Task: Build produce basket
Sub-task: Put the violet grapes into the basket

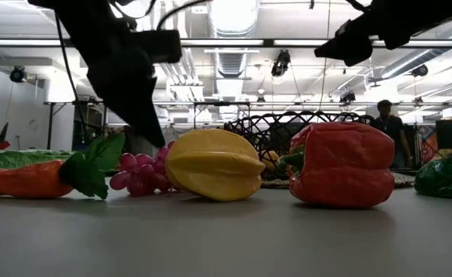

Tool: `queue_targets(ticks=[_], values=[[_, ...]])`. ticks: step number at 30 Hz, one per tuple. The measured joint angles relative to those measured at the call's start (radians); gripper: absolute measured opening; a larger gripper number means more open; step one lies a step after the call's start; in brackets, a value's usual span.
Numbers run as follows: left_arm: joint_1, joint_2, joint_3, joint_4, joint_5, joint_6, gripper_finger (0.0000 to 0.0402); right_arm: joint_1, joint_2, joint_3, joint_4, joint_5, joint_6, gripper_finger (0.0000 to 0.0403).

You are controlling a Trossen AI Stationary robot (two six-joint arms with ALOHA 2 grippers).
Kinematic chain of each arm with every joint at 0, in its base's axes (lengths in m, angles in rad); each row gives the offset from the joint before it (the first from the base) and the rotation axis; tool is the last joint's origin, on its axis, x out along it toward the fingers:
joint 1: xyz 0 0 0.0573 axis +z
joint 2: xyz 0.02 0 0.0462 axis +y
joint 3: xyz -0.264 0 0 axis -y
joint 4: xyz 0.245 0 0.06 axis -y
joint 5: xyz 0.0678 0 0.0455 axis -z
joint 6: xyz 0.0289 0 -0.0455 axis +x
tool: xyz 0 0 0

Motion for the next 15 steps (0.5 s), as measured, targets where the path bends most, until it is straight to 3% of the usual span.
queue_targets(ticks=[15], values=[[0.054,0.071,0.004,0.066,0.032,-0.026,0.0317,0.0,-0.013,-0.002,-0.002,-0.002,0.008,0.0325]])
